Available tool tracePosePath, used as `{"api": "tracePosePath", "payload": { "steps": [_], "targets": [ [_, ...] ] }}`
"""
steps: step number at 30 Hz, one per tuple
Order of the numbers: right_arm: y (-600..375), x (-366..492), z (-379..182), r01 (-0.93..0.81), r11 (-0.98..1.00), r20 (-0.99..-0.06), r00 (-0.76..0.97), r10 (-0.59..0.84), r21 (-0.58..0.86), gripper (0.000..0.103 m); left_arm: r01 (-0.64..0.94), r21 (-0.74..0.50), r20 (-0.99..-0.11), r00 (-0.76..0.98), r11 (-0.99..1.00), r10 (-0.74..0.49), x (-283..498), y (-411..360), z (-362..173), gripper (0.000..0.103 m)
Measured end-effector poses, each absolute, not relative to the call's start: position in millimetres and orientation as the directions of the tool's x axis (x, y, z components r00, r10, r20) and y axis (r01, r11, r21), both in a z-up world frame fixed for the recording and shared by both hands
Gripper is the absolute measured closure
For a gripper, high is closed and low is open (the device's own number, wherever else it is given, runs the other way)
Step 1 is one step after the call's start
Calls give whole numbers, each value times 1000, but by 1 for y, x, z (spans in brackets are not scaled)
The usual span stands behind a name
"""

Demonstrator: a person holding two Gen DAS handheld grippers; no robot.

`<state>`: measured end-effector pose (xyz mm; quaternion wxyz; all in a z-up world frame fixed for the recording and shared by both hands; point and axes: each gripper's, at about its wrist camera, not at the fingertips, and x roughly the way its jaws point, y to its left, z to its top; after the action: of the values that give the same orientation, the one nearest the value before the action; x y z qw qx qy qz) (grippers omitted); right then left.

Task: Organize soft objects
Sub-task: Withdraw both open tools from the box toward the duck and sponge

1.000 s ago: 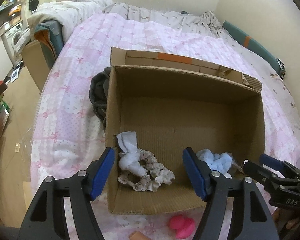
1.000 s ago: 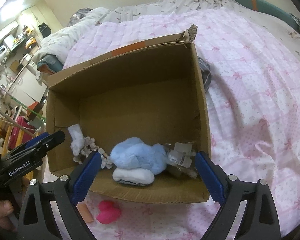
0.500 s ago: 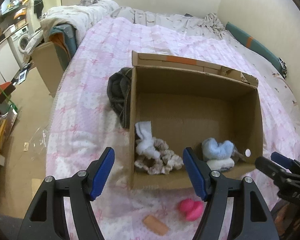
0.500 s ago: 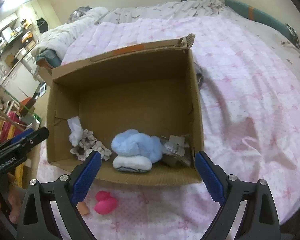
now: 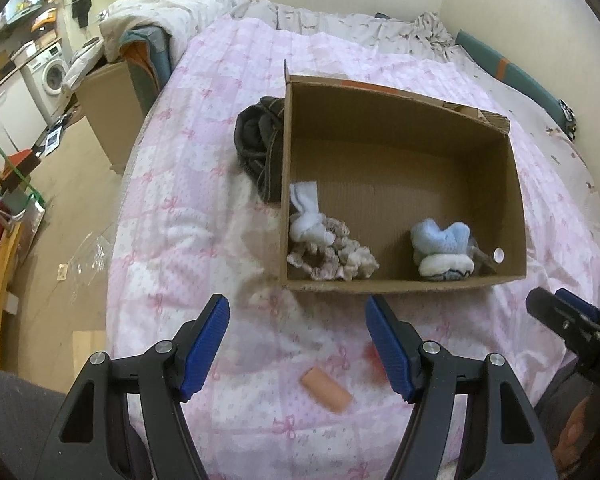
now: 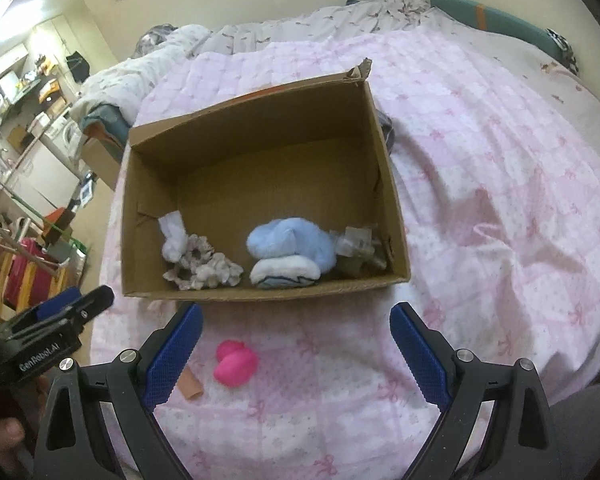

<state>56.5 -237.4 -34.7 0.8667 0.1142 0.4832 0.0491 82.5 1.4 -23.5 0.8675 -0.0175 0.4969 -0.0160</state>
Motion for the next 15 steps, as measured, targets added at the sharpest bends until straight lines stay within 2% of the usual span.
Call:
{"api": "tracePosePath", "payload": {
  "steps": [10, 15],
  "targets": [
    [-231, 43, -41, 28, 969, -836, 512, 198, 246, 3, -2, -19, -893, 450, 1000, -16, 73, 6, -39, 35],
    [-229, 42, -45, 27, 971, -840, 507, 192, 238, 3, -62, -26, -915, 404, 998, 1, 76, 21, -50, 35]
  ]
}}
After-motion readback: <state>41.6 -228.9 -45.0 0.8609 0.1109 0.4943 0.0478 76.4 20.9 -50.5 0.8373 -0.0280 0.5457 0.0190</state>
